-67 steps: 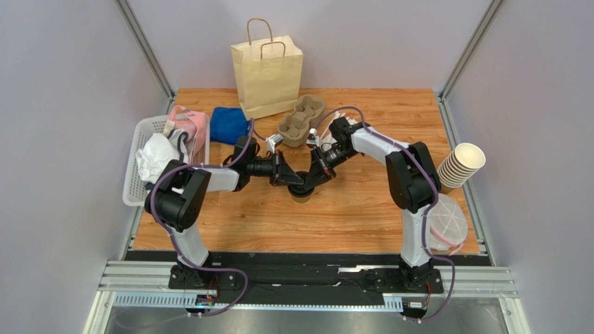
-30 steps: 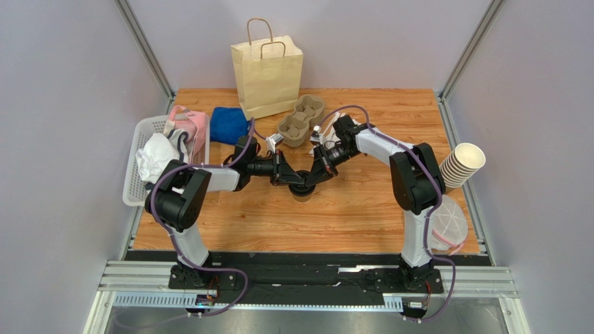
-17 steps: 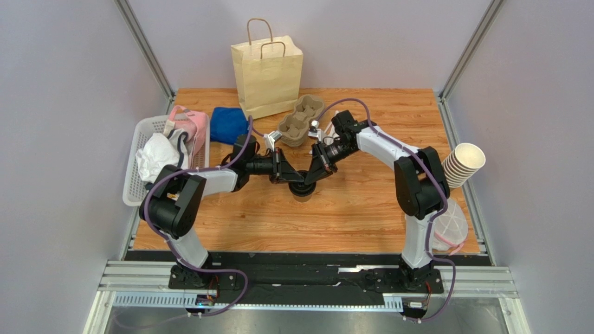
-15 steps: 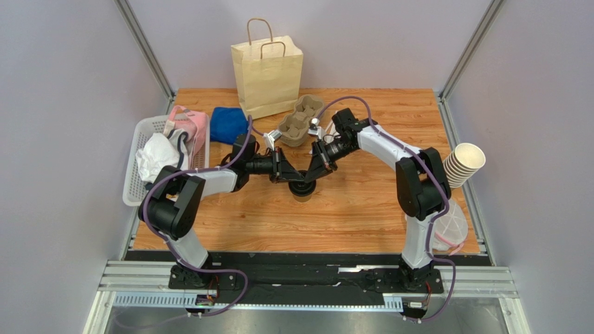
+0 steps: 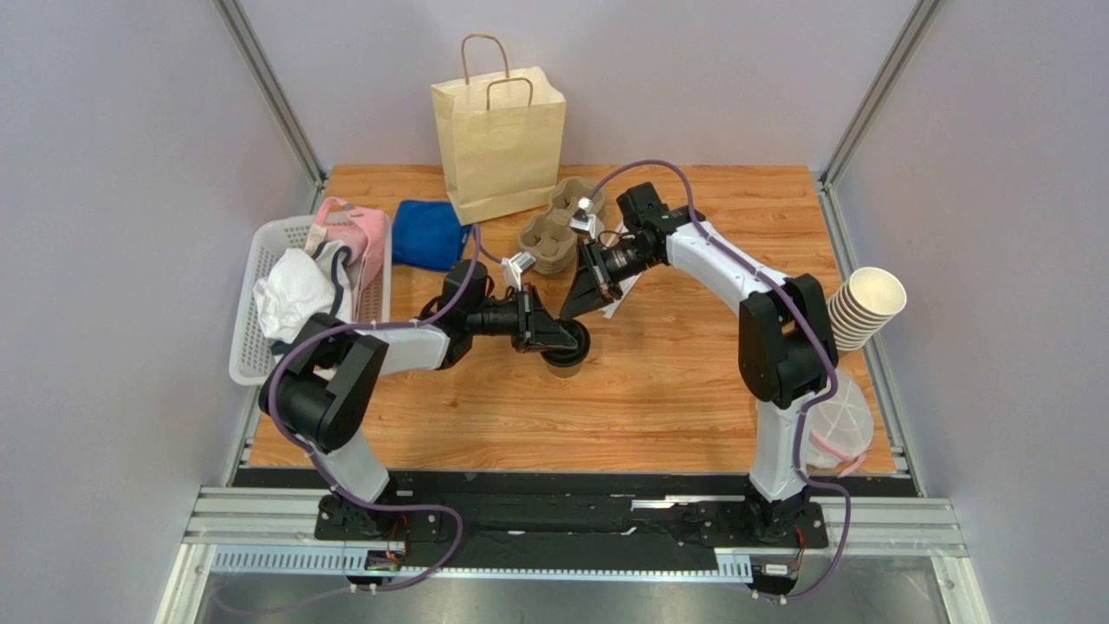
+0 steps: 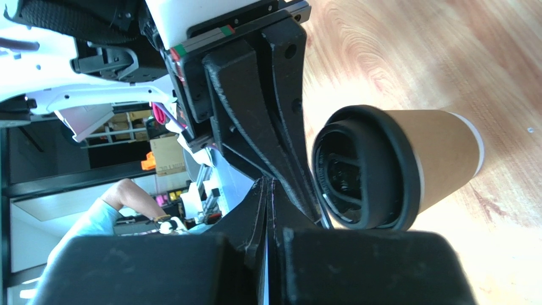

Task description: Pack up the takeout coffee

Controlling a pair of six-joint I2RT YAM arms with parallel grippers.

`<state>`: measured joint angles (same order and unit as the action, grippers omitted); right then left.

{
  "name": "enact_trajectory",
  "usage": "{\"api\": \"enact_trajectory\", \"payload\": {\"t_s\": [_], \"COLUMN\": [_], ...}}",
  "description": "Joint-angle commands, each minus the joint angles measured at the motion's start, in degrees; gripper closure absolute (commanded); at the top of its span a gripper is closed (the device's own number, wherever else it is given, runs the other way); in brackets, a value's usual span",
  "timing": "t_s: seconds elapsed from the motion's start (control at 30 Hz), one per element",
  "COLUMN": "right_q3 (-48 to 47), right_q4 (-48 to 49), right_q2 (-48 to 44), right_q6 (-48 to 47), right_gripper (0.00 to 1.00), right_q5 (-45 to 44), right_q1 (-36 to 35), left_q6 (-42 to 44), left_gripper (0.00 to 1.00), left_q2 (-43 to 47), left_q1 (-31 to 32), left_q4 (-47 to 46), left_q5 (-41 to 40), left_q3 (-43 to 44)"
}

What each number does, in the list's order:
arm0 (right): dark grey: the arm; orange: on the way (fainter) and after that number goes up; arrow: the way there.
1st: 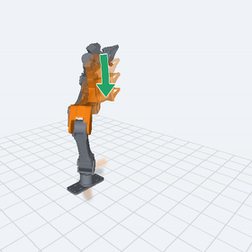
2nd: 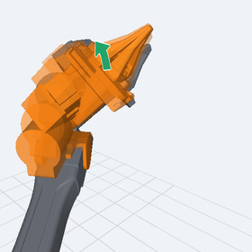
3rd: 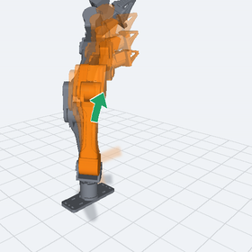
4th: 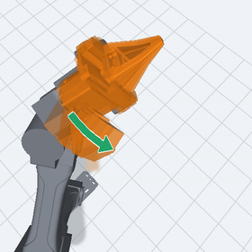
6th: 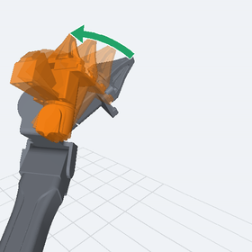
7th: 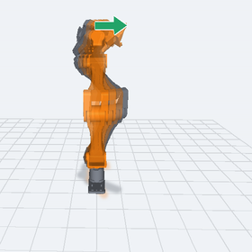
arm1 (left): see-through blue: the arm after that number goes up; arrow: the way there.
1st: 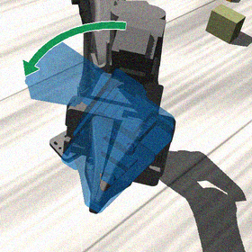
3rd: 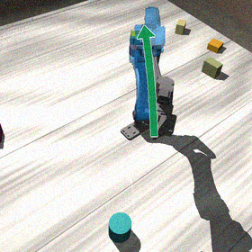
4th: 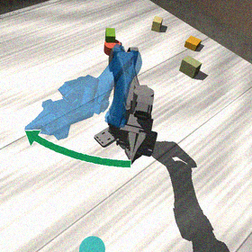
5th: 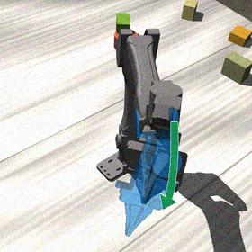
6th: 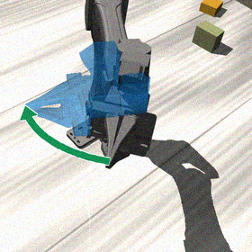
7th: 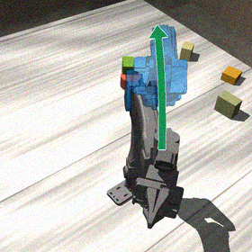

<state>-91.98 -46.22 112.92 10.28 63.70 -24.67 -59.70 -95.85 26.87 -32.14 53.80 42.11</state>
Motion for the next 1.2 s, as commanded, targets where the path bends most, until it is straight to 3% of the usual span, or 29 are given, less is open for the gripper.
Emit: {"api": "enact_trajectory", "payload": {"t_s": [0.0,0.4,0.73,1.07,1.17], "right_q3": [-2.5,-1.27,6.73,6.73,3.84], "right_q4": [1.3,1.48,5.26,4.82,2.63], "right_q2": [1.33,3.53,12.58,10.83,7.06], "right_q6": [1.67,0.53,-1.32,-1.14,-2.46], "right_gripper": [0.99,1.0,1.0,1.0,0.95], "right_q5": [0.54,-0.51,-9.11,-7.11,-4.99], "right_q1": [0.14,0.58,2.96,3.48,3.05], "left_q6": [3.0,6.09,9.25,11.54,11.45], "left_gripper": [0.97,0.99,1.0,1.0,0.98], "left_q2": [-1.7,-3.73,-5.83,-7.33,-5.93], "left_q1": [-0.07,-0.15,-0.42,-1.03,-1.03], "left_q4": [4.77,9.9,14.99,17.99,16.24], "left_q5": [-3.52,-4.32,-5.2,-5.64,-3.62], "left_q3": [0.08,1.22,2.01,2.54,3.59]}}
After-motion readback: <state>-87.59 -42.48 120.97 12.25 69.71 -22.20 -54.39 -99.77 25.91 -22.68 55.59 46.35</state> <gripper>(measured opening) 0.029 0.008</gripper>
